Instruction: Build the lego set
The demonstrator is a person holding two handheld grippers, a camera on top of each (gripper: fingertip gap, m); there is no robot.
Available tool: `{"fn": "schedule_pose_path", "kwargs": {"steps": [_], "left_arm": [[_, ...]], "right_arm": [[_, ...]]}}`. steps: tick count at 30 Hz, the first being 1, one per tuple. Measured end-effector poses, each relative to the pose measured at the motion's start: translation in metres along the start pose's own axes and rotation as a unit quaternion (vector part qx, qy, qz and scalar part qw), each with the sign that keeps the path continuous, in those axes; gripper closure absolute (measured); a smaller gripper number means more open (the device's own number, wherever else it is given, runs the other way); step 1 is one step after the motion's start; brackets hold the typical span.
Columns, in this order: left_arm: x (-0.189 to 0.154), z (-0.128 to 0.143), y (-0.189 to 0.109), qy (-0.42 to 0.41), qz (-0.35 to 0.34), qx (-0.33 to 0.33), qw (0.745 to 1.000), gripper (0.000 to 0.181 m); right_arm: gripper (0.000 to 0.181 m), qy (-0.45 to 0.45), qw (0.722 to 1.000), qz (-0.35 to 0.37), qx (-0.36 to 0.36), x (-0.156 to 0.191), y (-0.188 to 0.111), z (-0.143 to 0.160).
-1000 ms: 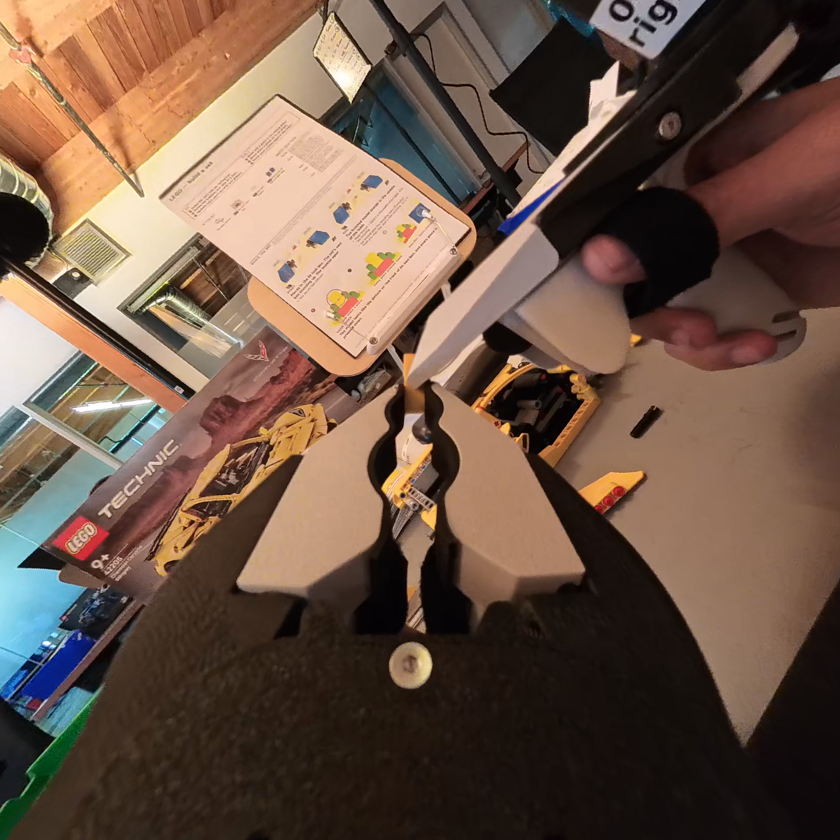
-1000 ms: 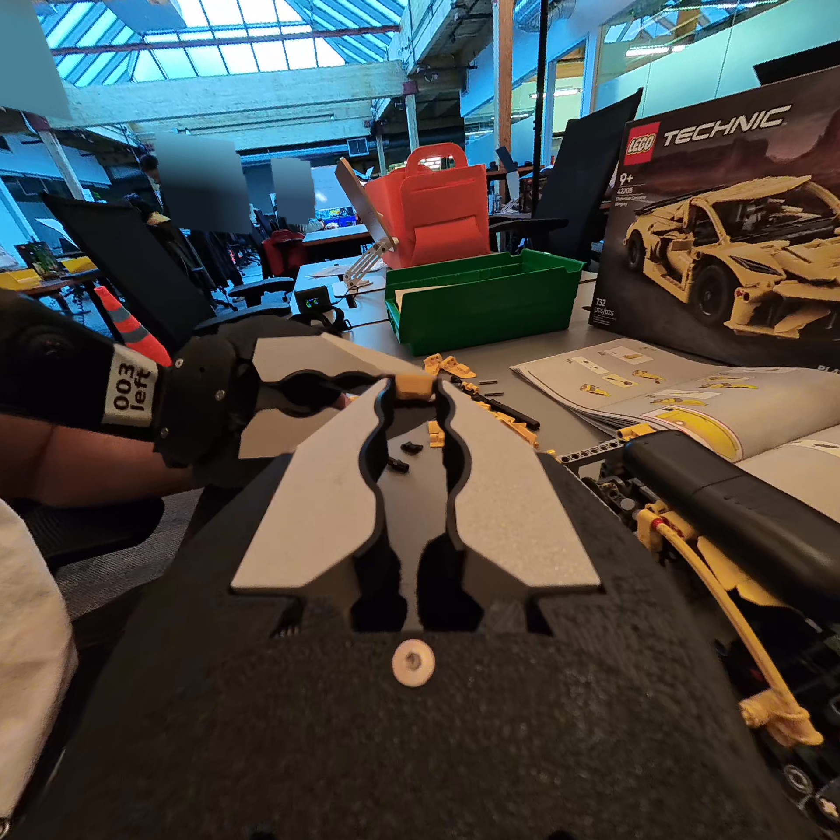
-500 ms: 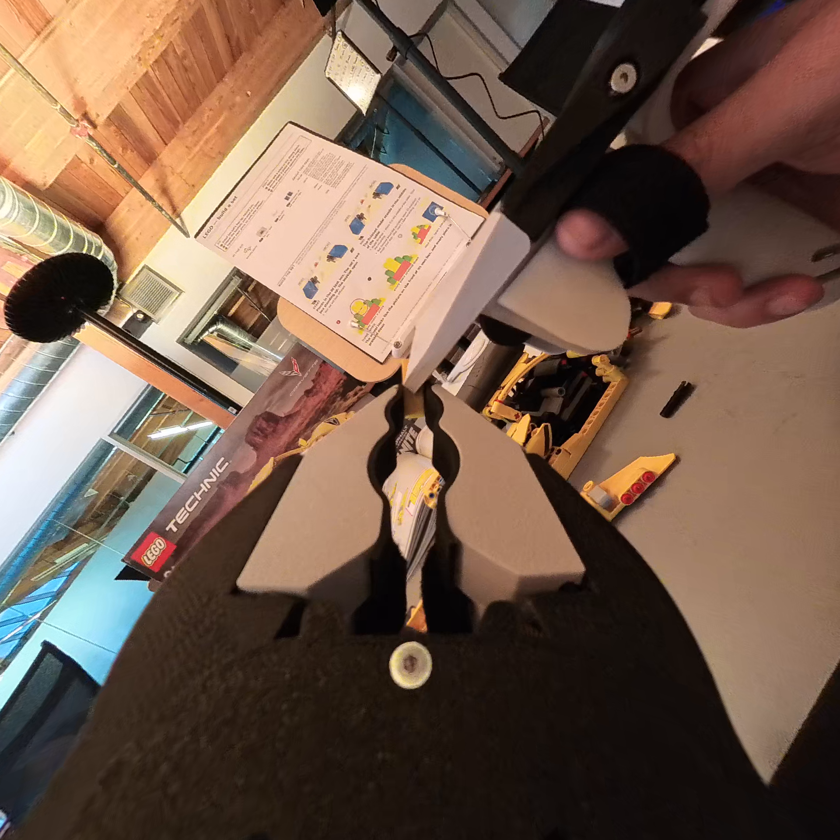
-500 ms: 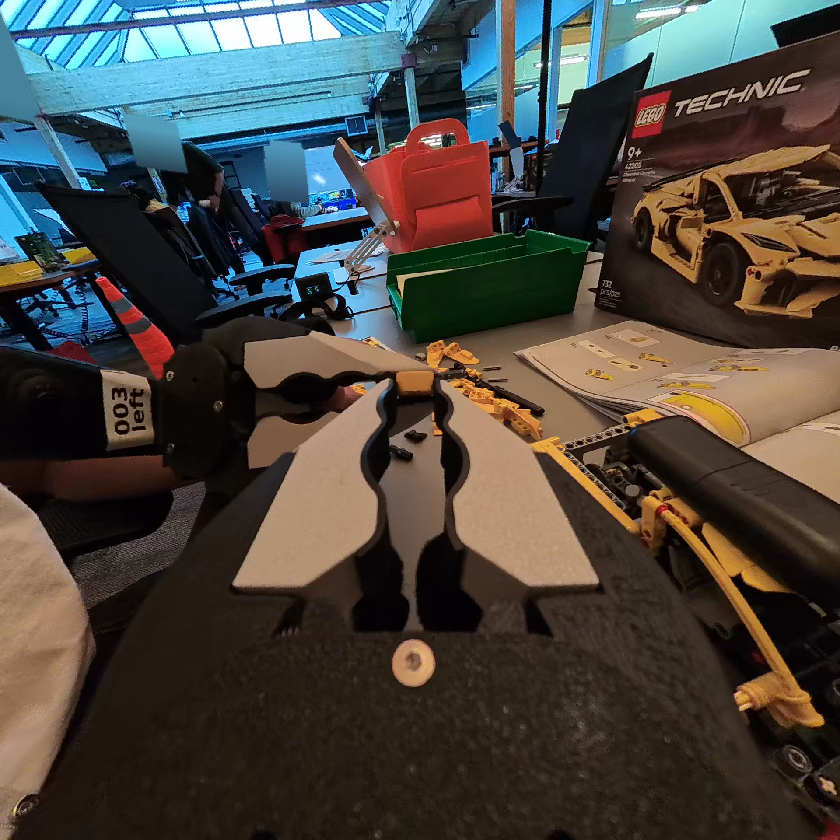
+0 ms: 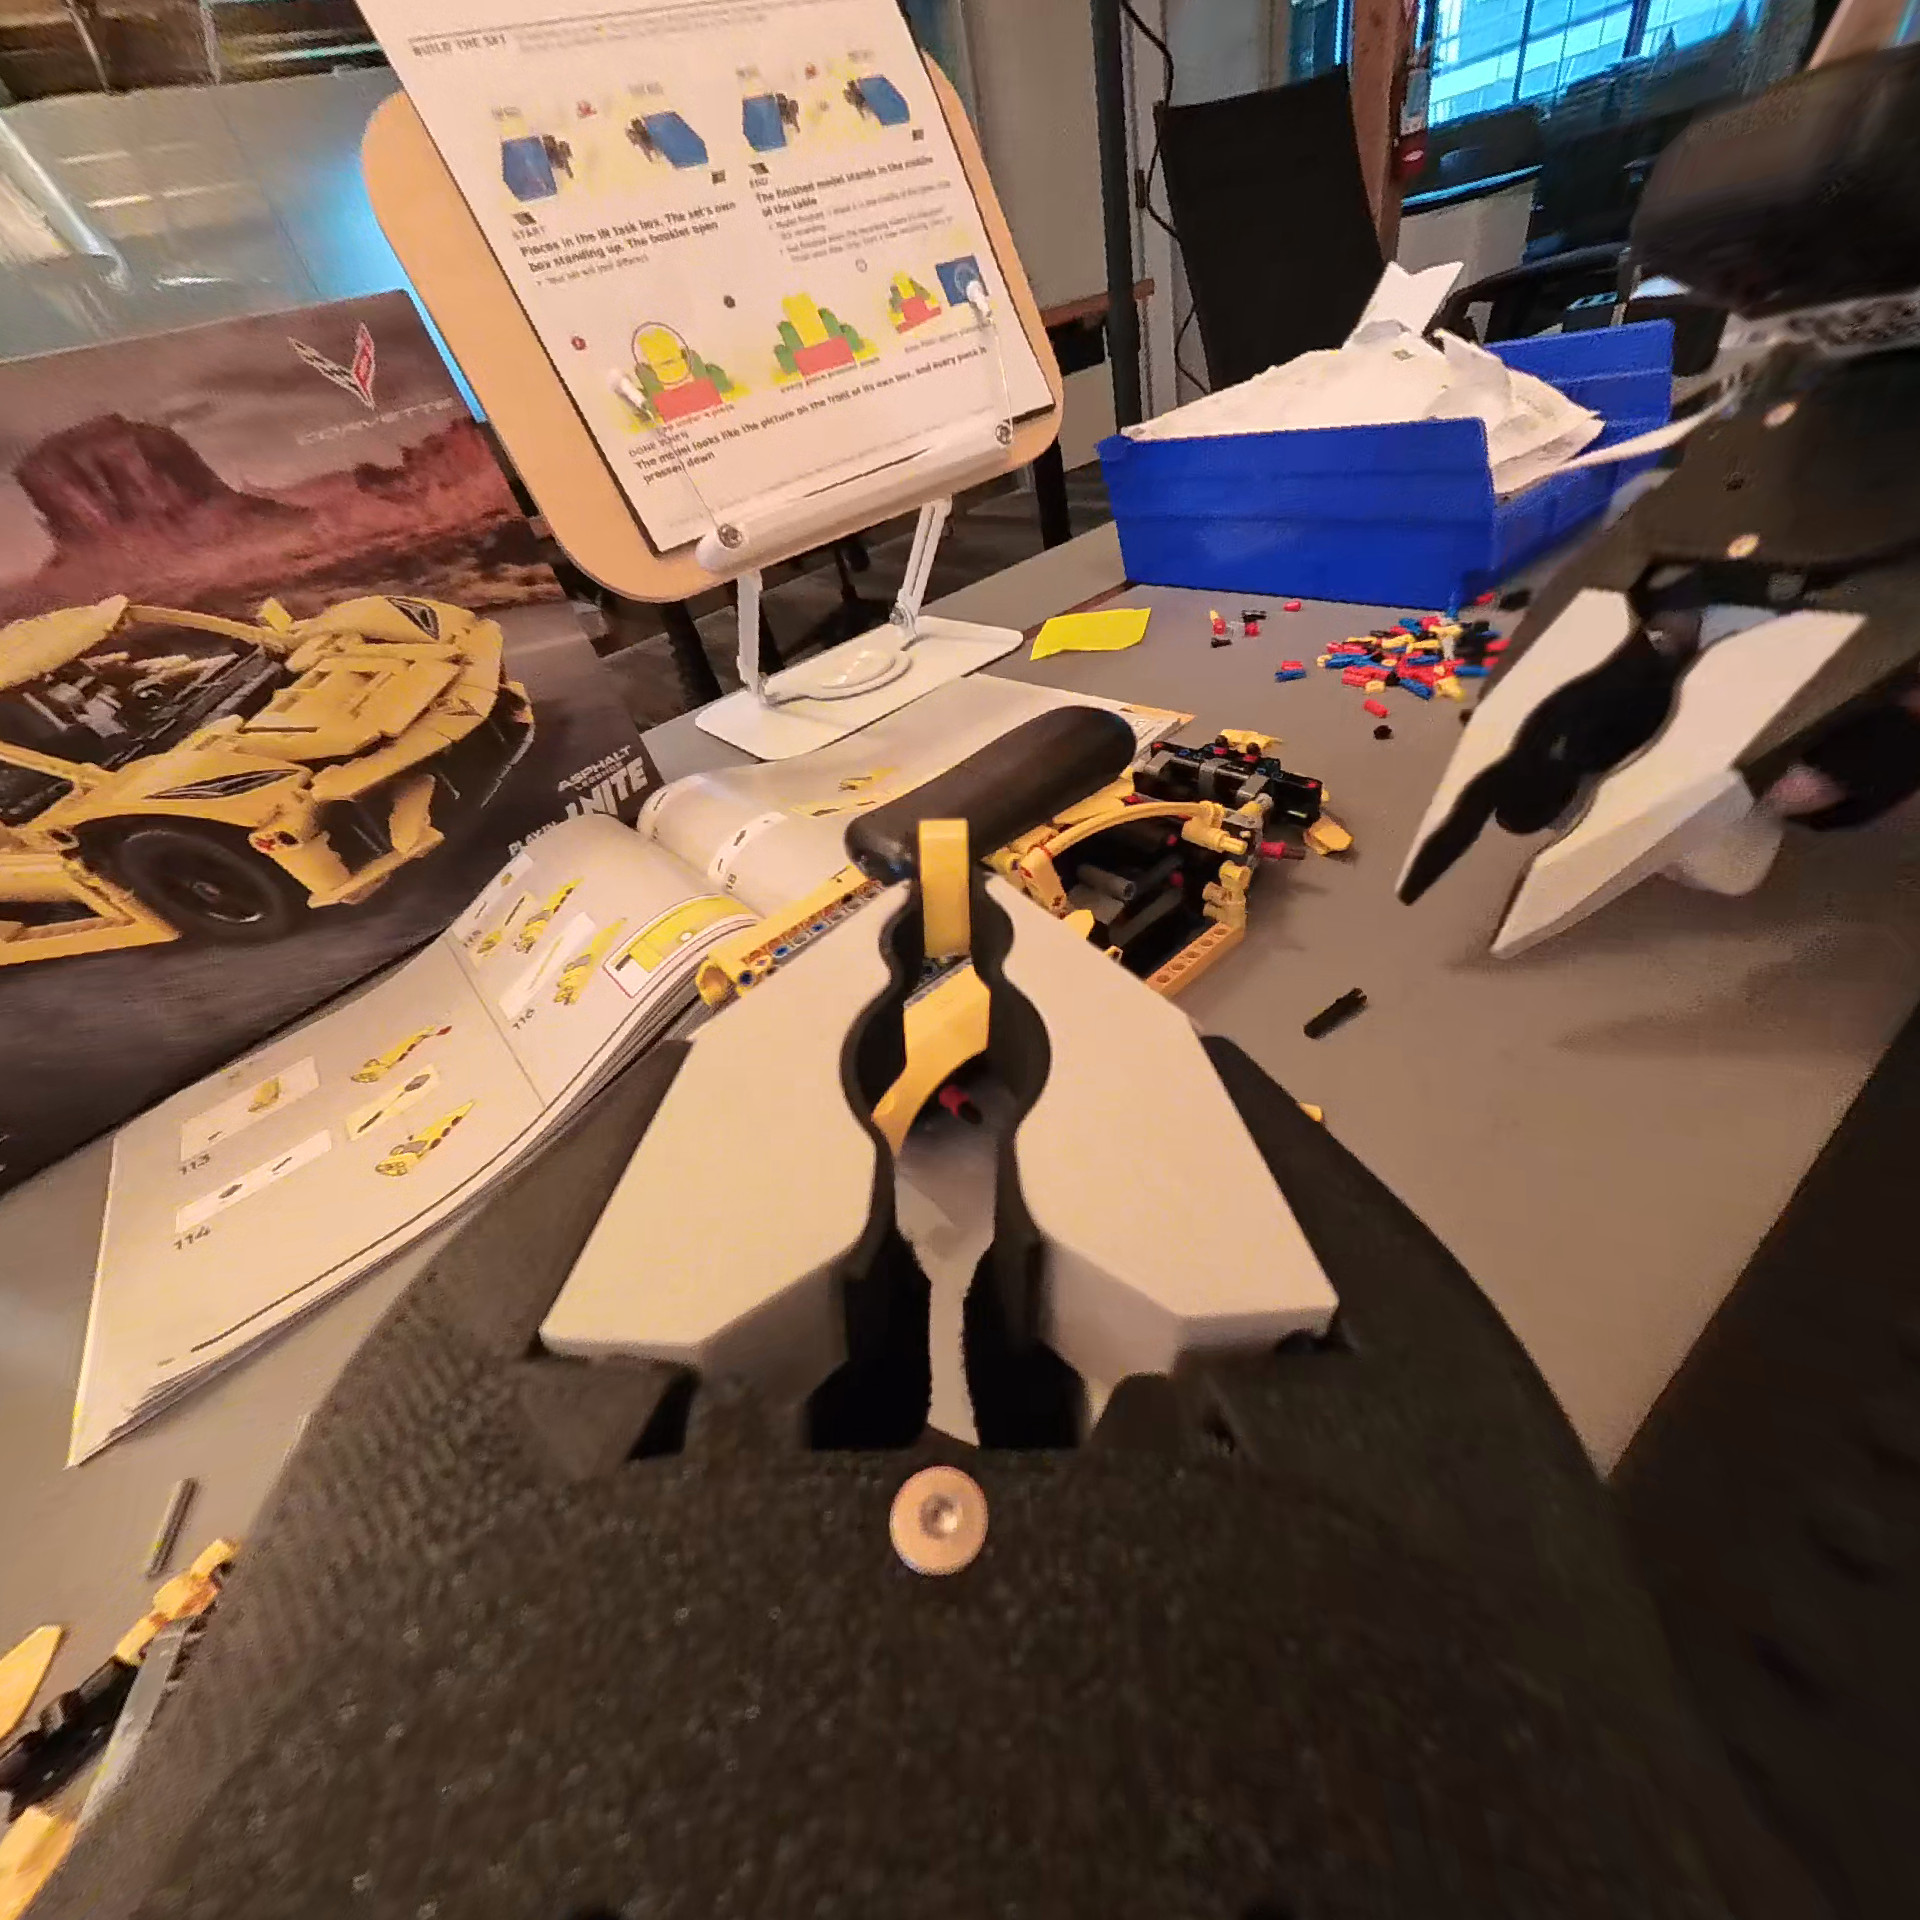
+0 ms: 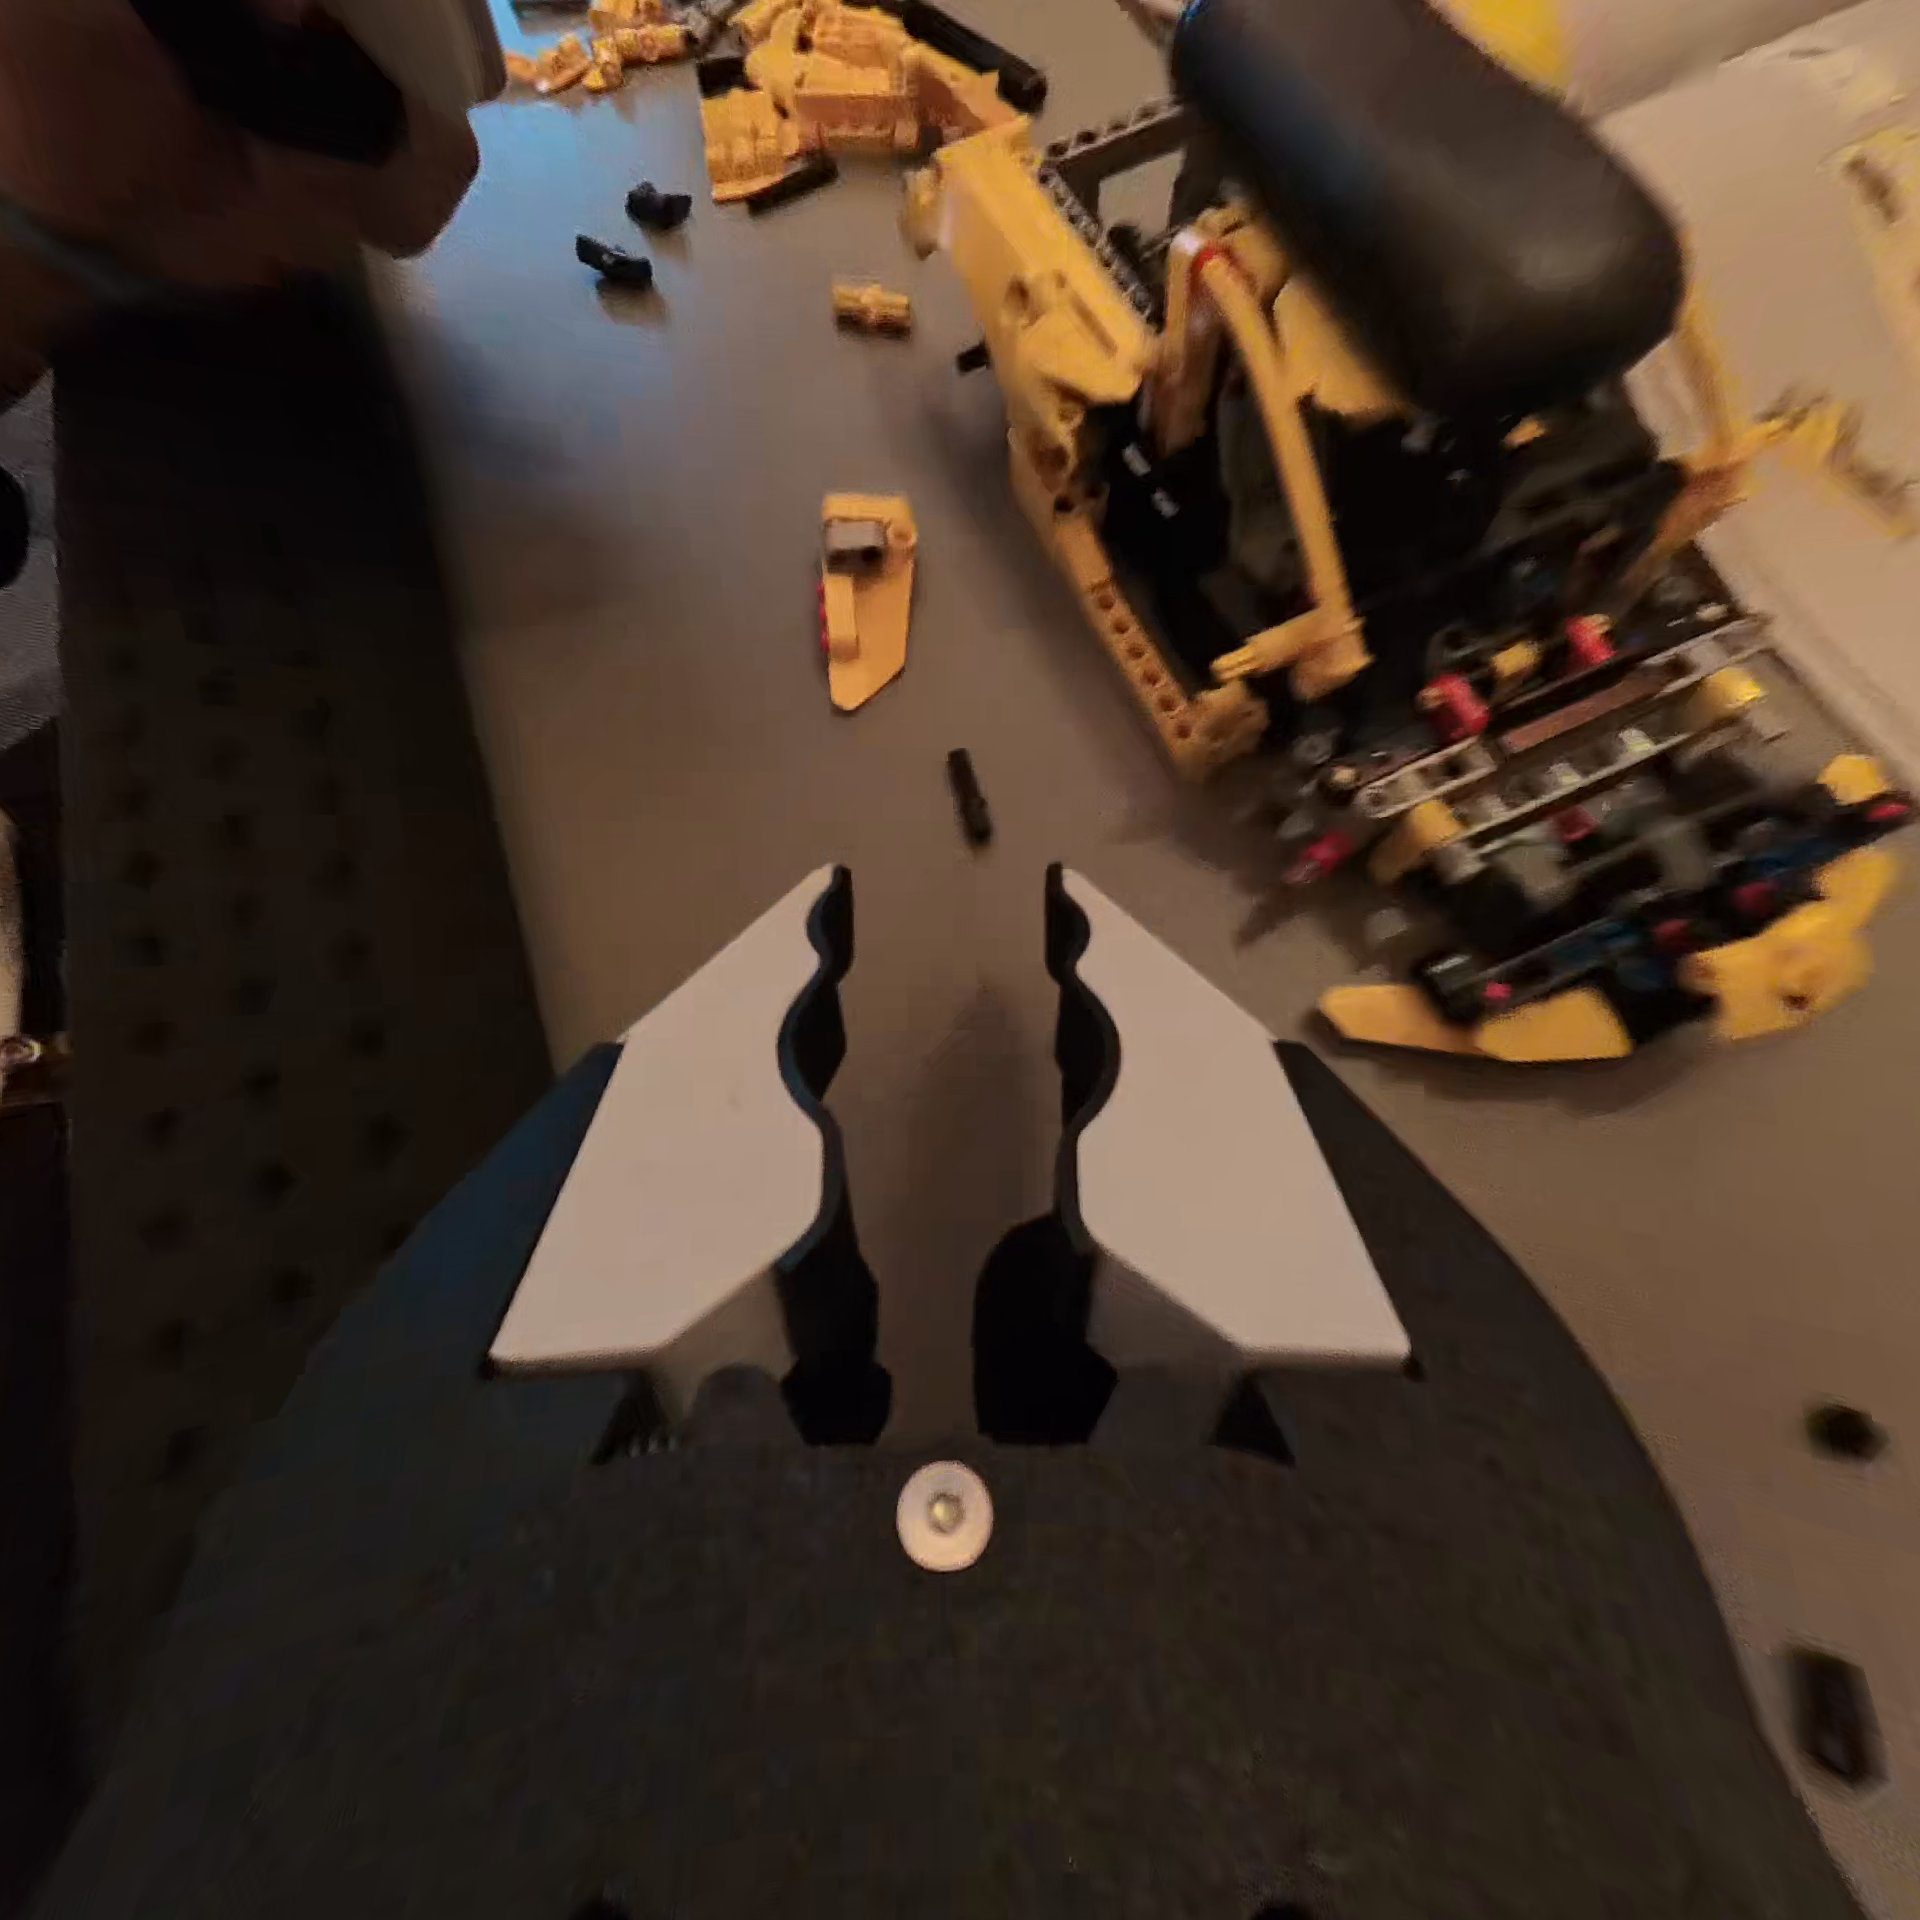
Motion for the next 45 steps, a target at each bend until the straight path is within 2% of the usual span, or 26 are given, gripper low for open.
{"fn": "schedule_pose_path", "kwargs": {"steps": [2,6,10,13,15,22,24,27,30,32,34,40,45], "left_arm": [[-0.005,0.003,0.003,0.011,0.009,0.011,1.0,0.174],[-0.016,0.006,0.005,0.046,0.018,0.02,0.999,0.174],[-0.021,0.008,0.007,0.067,0.02,0.025,0.997,0.174],[-0.024,0.009,0.008,0.071,0.029,0.029,0.997,0.174],[-0.026,0.011,0.008,0.073,0.035,0.033,0.996,0.174],[-0.033,0.013,0.01,0.083,0.048,0.038,0.995,0.174],[-0.031,0.012,0.009,0.077,0.045,0.035,0.995,0.174],[-0.024,0.01,0.008,0.051,0.04,0.029,0.997,0.174],[-0.012,0.011,0.007,0.019,0.027,0.028,0.999,0.174],[-0.006,0.015,0.007,0.005,0.019,0.036,0.999,0.174],[-0.003,0.017,0.006,-0.002,0.016,0.038,0.999,0.174],[-0.006,0.016,0.007,-0.066,0.052,0.031,0.996,0.174],[-0.013,0.019,0.009,-0.048,0.06,0.042,0.996,0.174]], "right_arm": [[0.154,-0.008,1.0,0.018,-0.014,0.0,0.01,0.004],[0.154,-0.06,0.997,0.048,0.011,-0.005,0.022,0.005],[0.153,-0.07,0.997,0.022,0.032,-0.001,0.038,0.006],[0.161,-0.078,0.996,0.025,0.028,-0.003,0.043,0.001],[0.176,-0.074,0.996,0.048,0.022,-0.01,0.042,0.001],[0.178,-0.092,0.994,0.051,0.041,-0.004,0.042,0.0],[0.178,-0.064,0.998,0.015,0.011,0.011,0.042,-0.014],[0.178,-0.045,0.995,-0.034,-0.088,0.038,0.038,-0.058],[0.178,-0.03,0.984,-0.032,-0.174,0.047,0.037,-0.096],[0.178,0.02,0.974,-0.037,-0.224,0.047,0.037,-0.113],[0.178,0.051,0.974,-0.06,-0.211,0.051,0.044,-0.114],[0.178,-0.002,0.978,0.013,-0.21,0.053,0.049,-0.112],[0.178,0.006,0.973,-0.016,-0.23,0.058,0.041,-0.117]]}}
Point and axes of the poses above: each gripper's, where its closed fingertips meet, y out along the fingers, z out of its underside, x = y × z across the jaws, the point moved 1 cm from there along -y, back along the fingers, and after that the axes turned 7 degrees about y, right-handed, at the moved point
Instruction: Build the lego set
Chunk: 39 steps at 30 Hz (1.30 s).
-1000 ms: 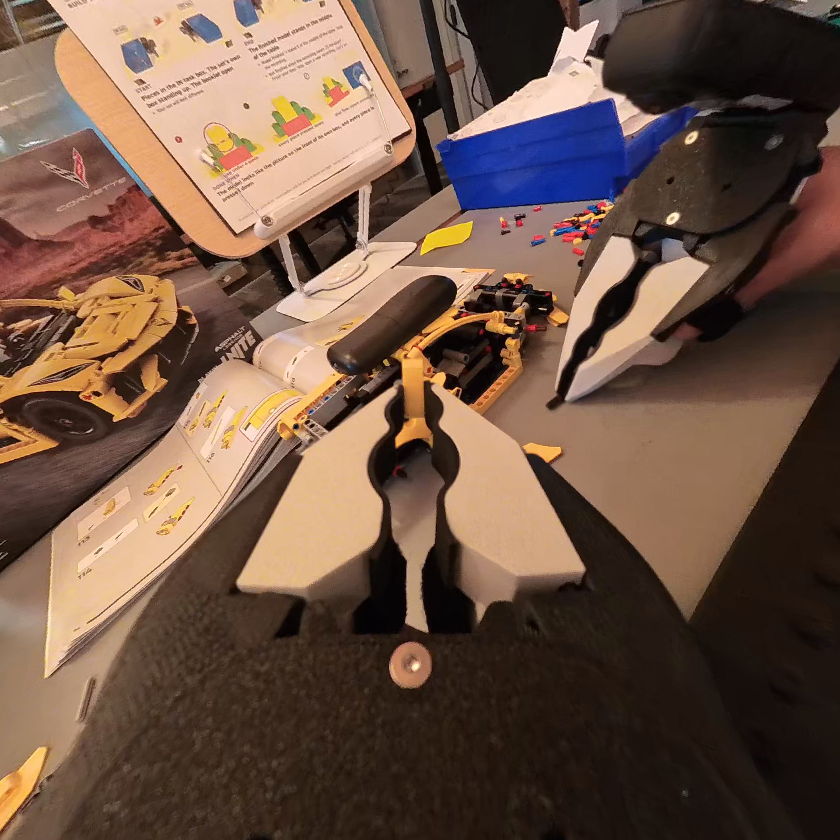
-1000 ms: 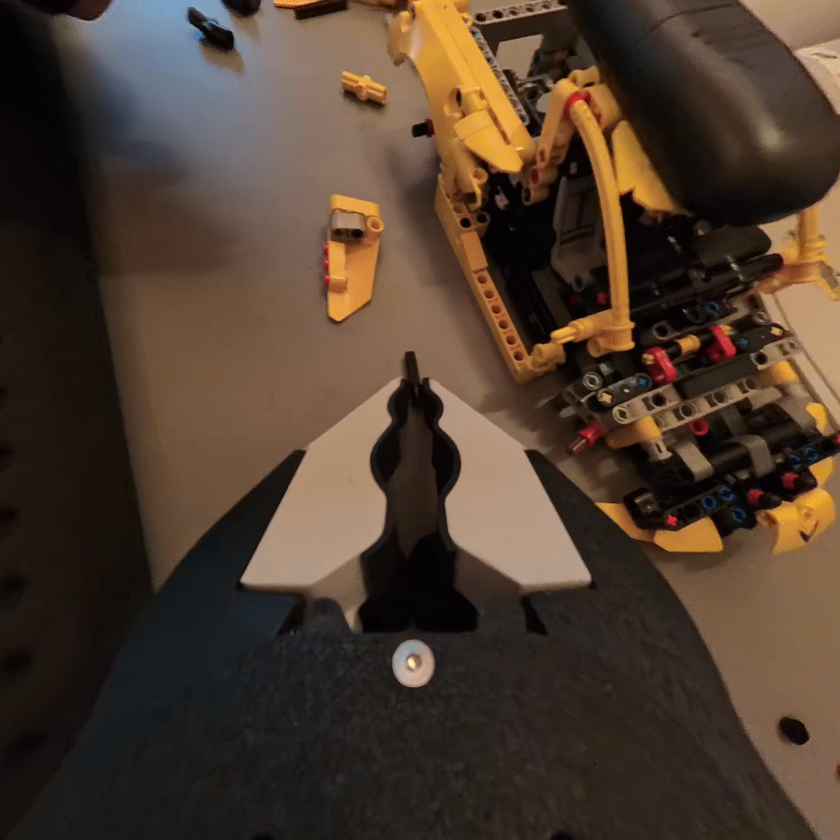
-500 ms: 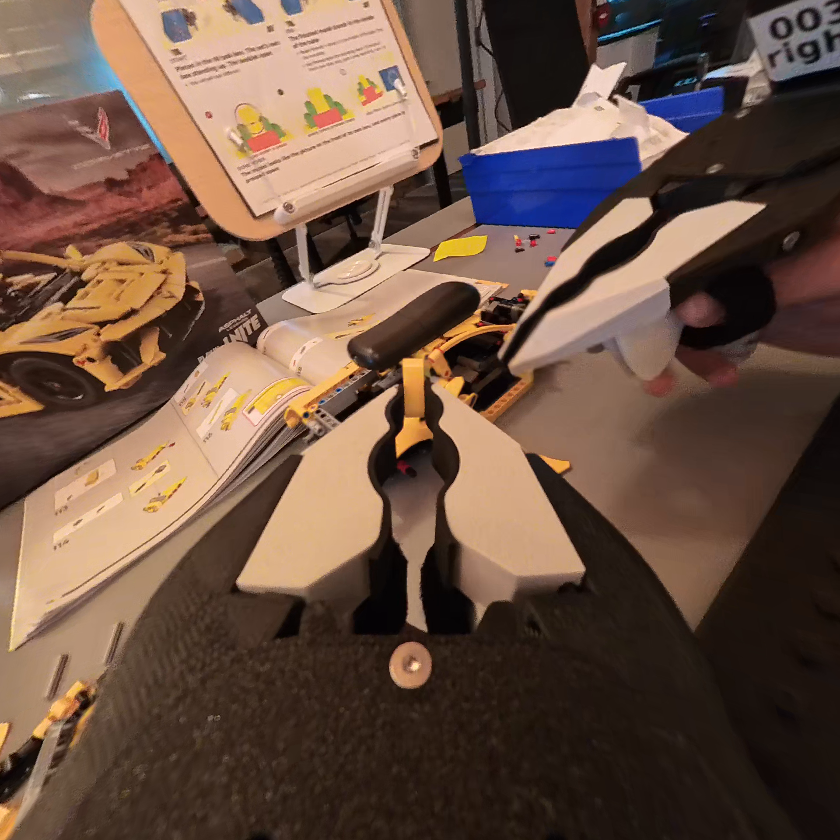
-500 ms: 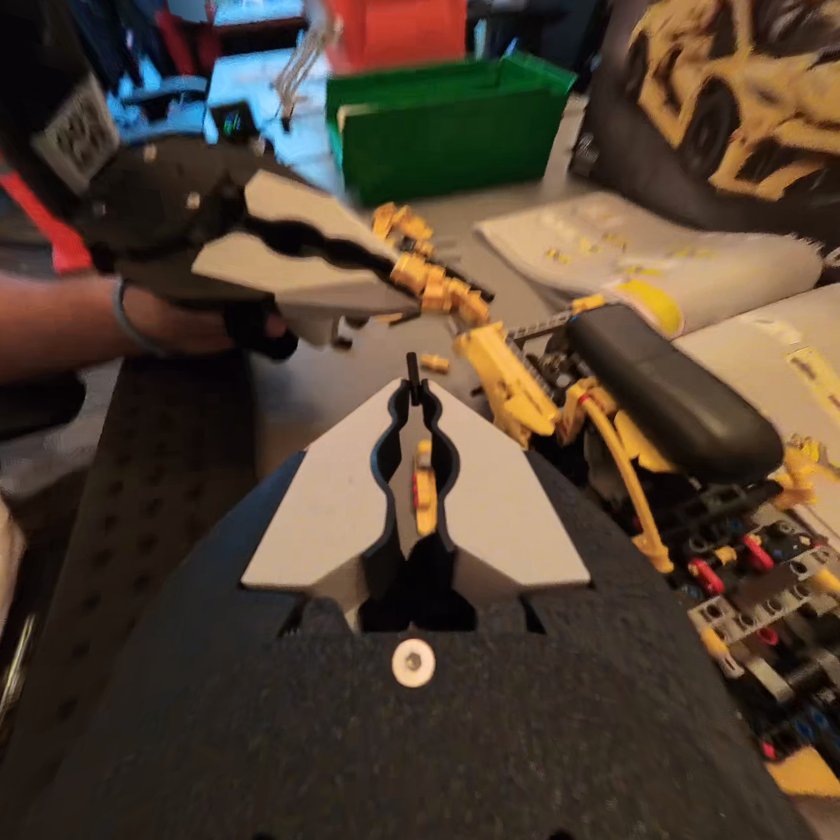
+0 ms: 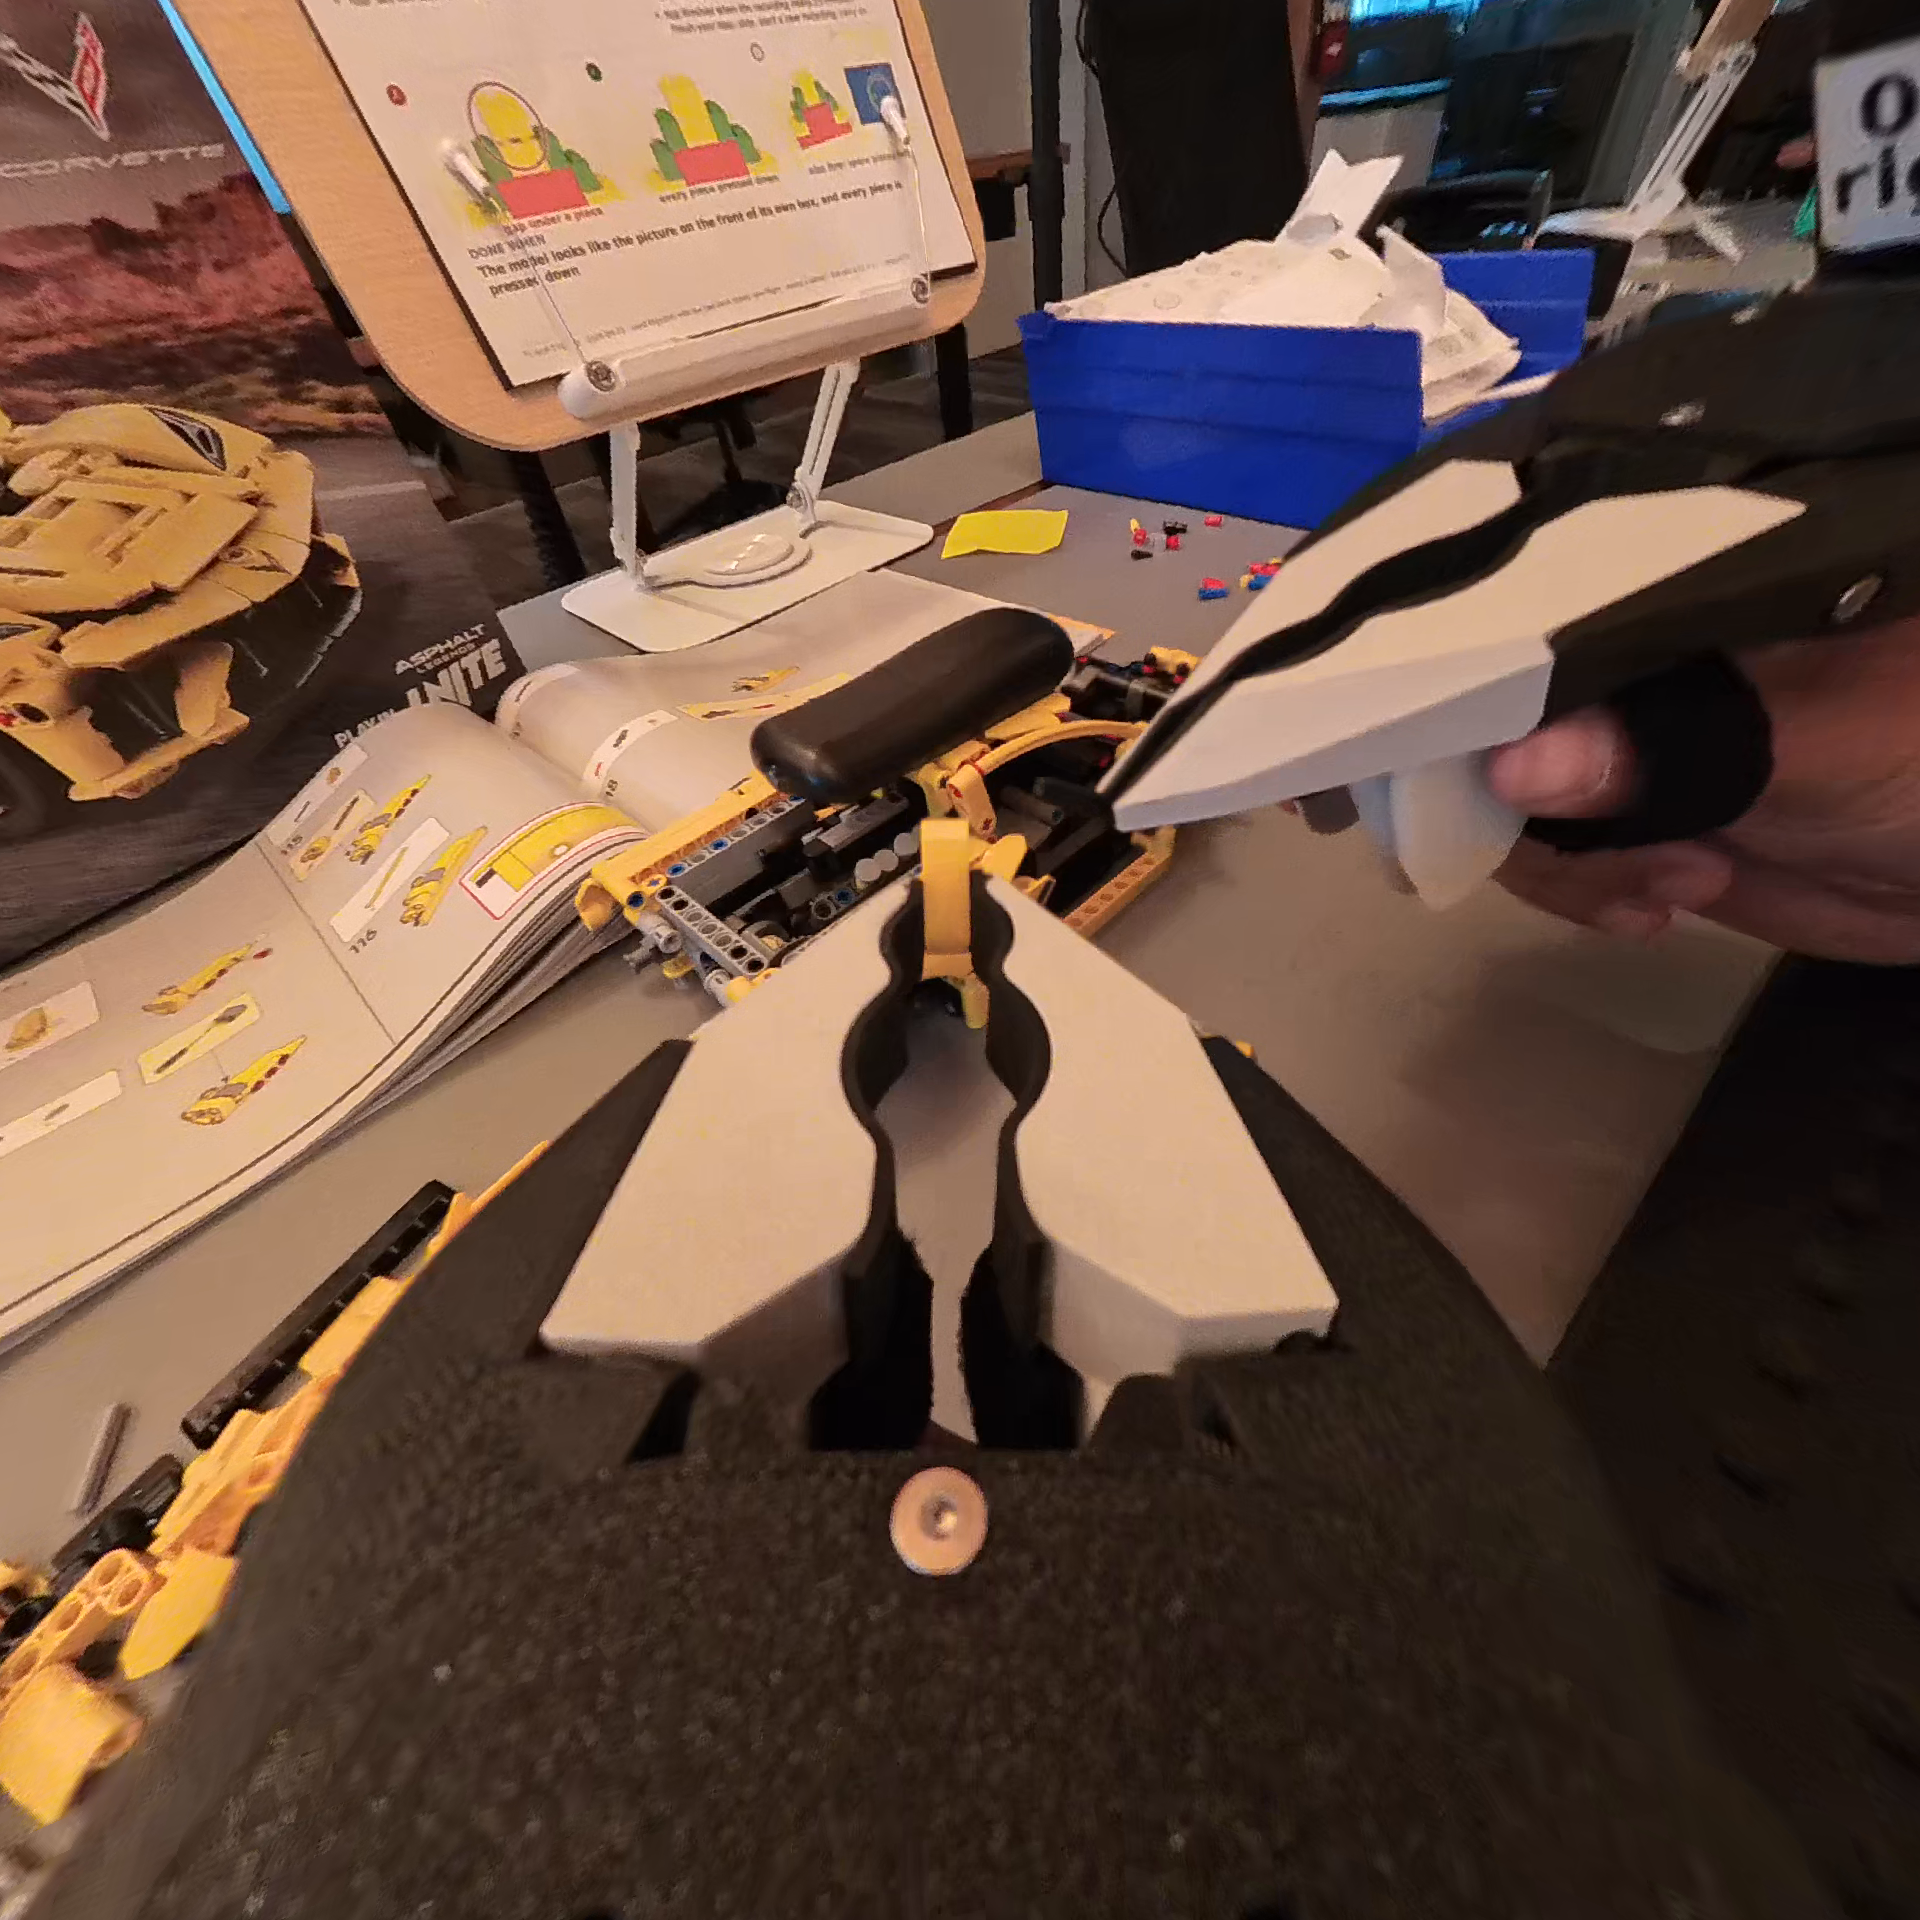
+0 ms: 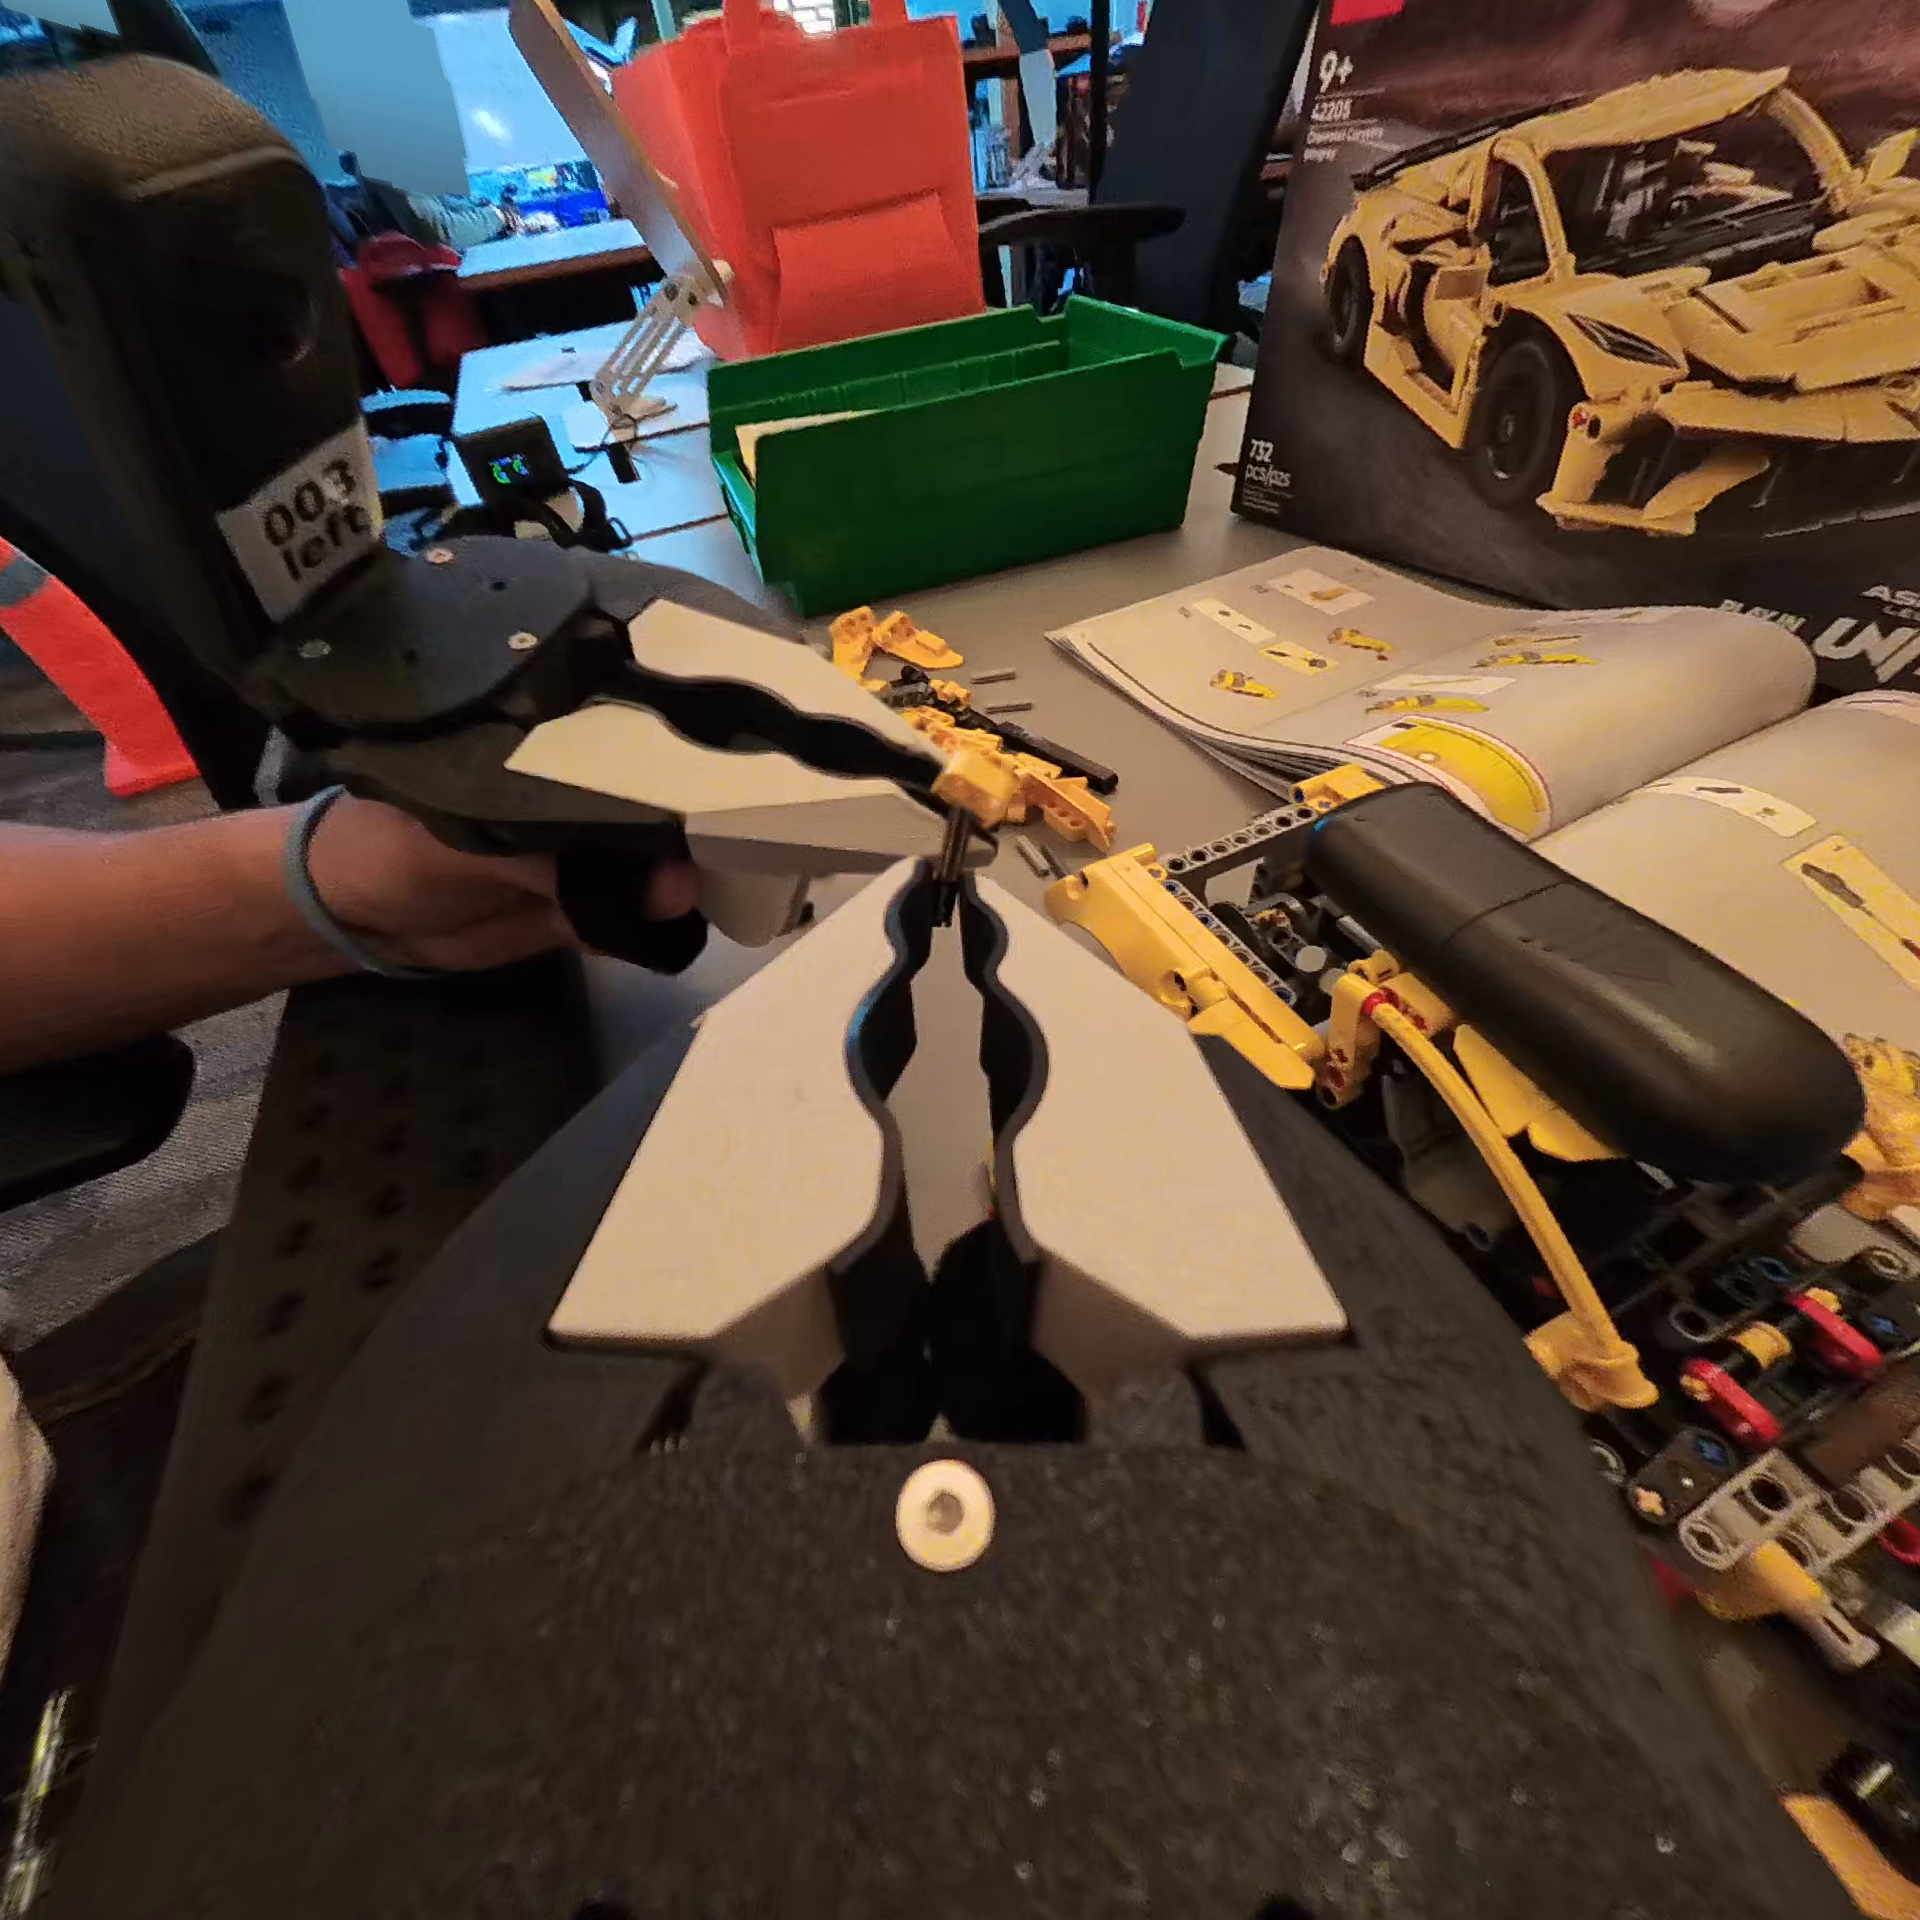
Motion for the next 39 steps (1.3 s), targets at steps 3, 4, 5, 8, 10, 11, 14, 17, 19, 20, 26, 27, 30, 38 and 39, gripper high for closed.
{"fn": "schedule_pose_path", "kwargs": {"steps": [3,4,5,8,10,11,14,17,19,20,26,27,30,38,39], "left_arm": [[-0.004,0.002,0.003,0.045,-0.014,0.012,0.999,0.174],[-0.006,0.003,0.004,0.064,-0.019,0.017,0.998,0.174],[-0.007,0.003,0.005,0.083,-0.023,0.02,0.996,0.174],[-0.008,0.005,0.006,0.122,-0.039,0.029,0.991,0.174],[-0.008,0.006,0.007,0.139,-0.047,0.033,0.989,0.174],[-0.008,0.005,0.007,0.15,-0.052,0.033,0.987,0.174],[-0.008,0.008,0.008,0.178,-0.065,0.044,0.981,0.174],[-0.007,0.007,0.008,0.211,-0.084,0.047,0.973,0.174],[-0.006,0.009,0.009,0.216,-0.088,0.053,0.971,0.174],[-0.006,0.009,0.009,0.214,-0.086,0.054,0.972,0.174],[-0.007,0.008,0.009,0.158,-0.067,0.048,0.984,0.174],[-0.007,0.008,0.01,0.136,-0.06,0.047,0.988,0.174],[-0.006,0.009,0.011,0.054,-0.028,0.041,0.997,0.174],[-0.003,0.014,0.011,-0.012,-0.009,0.045,0.999,0.174],[-0.002,0.014,0.011,-0.023,-0.004,0.044,0.999,0.174]], "right_arm": [[0.178,-0.004,1.0,0.004,0.02,0.0,0.003,0.006],[0.178,0.0,1.0,0.003,0.025,0.0,0.004,0.008],[0.178,-0.001,0.999,0.005,0.032,-0.001,0.005,0.01],[0.178,-0.002,0.999,0.015,0.044,-0.004,0.006,0.014],[0.178,0.002,0.999,0.015,0.044,-0.005,0.006,0.015],[0.179,0.004,0.999,0.014,0.039,-0.005,0.005,0.013],[0.179,0.004,0.999,0.016,0.047,-0.007,0.005,0.016],[0.179,-0.001,0.999,0.022,0.047,-0.006,0.005,0.015],[0.178,-0.001,0.999,0.024,0.042,-0.007,0.005,0.014],[0.179,-0.001,0.999,0.027,0.039,-0.008,0.004,0.013],[0.179,-0.015,0.999,0.04,0.033,-0.008,0.004,0.011],[0.179,-0.014,0.999,0.042,0.031,-0.008,0.005,0.01],[0.179,-0.012,0.998,0.056,0.028,-0.009,0.007,0.008],[0.178,-0.012,0.996,0.086,0.033,-0.011,0.013,0.009],[0.178,-0.011,0.996,0.087,0.033,-0.011,0.014,0.009]]}}
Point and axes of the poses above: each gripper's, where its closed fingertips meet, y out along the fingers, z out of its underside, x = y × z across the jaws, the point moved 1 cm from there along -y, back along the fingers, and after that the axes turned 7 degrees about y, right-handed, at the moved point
